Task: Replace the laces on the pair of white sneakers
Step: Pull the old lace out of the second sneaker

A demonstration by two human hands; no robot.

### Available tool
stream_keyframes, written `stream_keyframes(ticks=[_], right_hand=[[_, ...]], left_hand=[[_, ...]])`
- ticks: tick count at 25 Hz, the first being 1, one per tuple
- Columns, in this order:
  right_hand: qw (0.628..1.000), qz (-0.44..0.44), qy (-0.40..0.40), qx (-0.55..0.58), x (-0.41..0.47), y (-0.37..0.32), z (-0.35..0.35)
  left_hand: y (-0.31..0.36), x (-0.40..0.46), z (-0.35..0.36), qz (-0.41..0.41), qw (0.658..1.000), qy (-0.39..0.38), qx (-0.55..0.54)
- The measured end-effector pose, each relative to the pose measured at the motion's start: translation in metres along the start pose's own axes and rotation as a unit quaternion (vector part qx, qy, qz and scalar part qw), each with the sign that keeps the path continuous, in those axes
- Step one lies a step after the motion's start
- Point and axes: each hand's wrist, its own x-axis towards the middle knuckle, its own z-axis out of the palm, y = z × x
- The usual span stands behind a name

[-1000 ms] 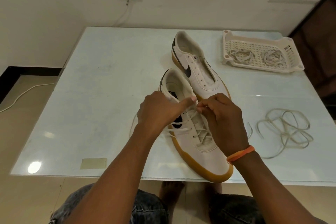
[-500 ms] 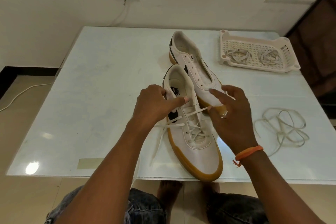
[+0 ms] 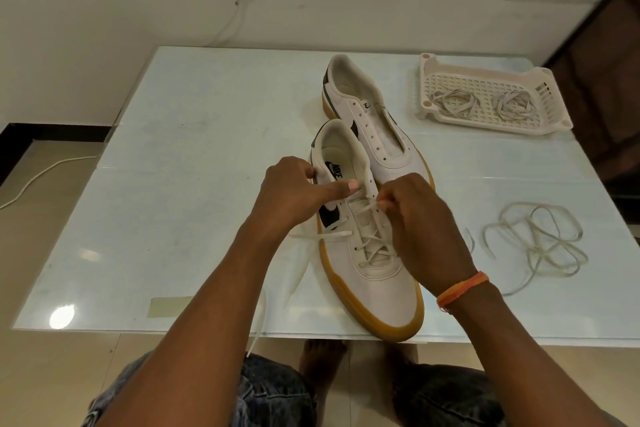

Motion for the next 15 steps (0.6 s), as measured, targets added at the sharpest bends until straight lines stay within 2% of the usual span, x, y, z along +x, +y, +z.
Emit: stream_keyframes(ticks=[2, 3, 4, 5, 7, 9, 10, 12, 15], right_hand=[[0.975, 0.170, 0.060, 0.134, 0.001, 0.010, -0.009], [0.958, 0.219, 0.080, 0.165, 0.000, 0.016, -0.013], [0.957, 0.227, 0.090, 0.155, -0.002, 0.019, -0.015], [0.967, 0.201, 0.087, 0.130, -0.003, 0.016, -0.016], [0.991, 0.089, 0.058, 0.081, -0.006, 0.004, -0.009], [1.000, -0.006, 0.018, 0.021, -0.005, -0.006, 0.001], [0.999, -0.028, 0.010, -0.014, -0.004, -0.009, 0.006], [0.998, -0.020, 0.011, -0.060, -0.002, -0.011, 0.011], [0.998, -0.032, -0.005, -0.058, -0.003, -0.009, 0.010]], left_hand=[[0.000, -0.001, -0.001, -0.004, 1.000, -0.003, -0.005], [0.000, -0.001, -0.001, -0.003, 1.000, -0.004, -0.004], [0.000, -0.002, -0.001, -0.002, 1.000, -0.001, -0.004], [0.000, -0.002, 0.000, 0.000, 1.000, 0.003, -0.005], [0.001, -0.002, 0.000, 0.001, 1.000, 0.006, -0.005], [0.001, -0.002, 0.001, -0.001, 1.000, 0.007, 0.001], [0.001, -0.001, 0.002, -0.001, 1.000, 0.008, 0.004], [0.001, 0.000, 0.002, 0.001, 1.000, 0.006, 0.004], [0.001, 0.000, 0.002, -0.005, 1.000, 0.002, -0.005]])
